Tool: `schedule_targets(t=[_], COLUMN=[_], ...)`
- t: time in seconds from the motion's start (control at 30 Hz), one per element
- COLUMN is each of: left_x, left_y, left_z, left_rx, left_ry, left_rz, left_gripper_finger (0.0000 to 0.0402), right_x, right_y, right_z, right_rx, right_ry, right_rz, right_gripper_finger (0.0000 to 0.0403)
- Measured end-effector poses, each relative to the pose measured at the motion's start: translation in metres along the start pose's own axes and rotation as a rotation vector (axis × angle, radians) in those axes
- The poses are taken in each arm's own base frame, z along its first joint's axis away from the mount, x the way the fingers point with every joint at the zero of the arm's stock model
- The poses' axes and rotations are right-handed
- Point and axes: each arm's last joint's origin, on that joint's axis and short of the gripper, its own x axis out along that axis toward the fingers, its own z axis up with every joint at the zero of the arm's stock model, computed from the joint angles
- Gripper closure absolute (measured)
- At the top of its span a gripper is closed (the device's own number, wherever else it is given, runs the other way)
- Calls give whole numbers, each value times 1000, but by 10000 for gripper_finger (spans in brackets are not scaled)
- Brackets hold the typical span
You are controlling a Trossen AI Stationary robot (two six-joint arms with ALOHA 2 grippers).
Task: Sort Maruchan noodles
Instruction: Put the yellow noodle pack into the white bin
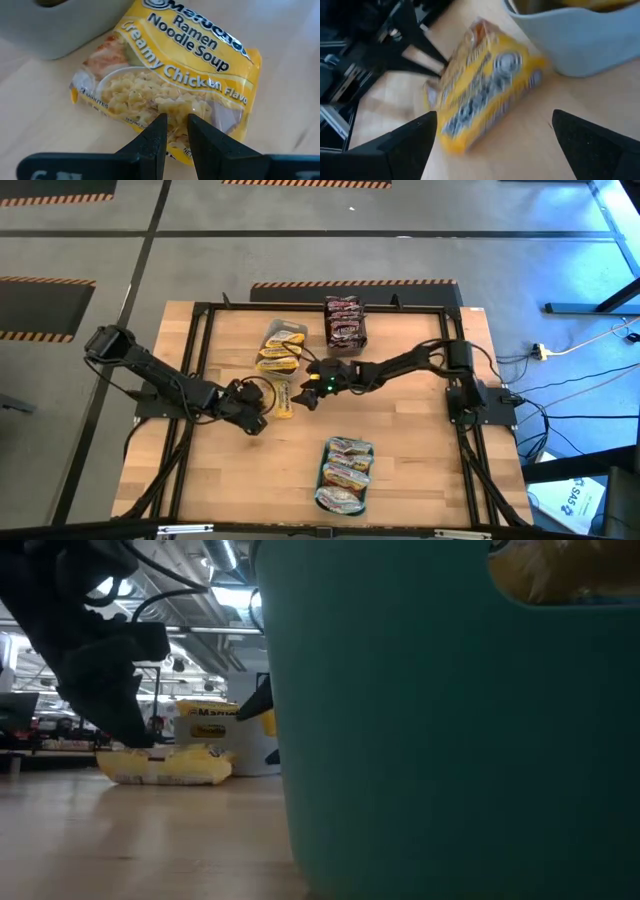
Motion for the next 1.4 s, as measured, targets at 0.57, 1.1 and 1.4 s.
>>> schedule_targets(t=[0.57,1.1,1.4], left_x=[11,11,10], left_y=[4,2,-3], left_z=[-8,-7,-3], left_rx=[-30,-14,18], left_ry=[-121,-136,-179], left_rz=[-85,-105,-148], left_gripper_finger=[329,329,329], right_x=[37,40,41], right_y=[2,24,19], right_z=[-4,-1,-5], right_rx=[111,73,91], right_ry=[47,-25,-12], right_rz=[50,154,72], right_gripper_finger=[24,24,46])
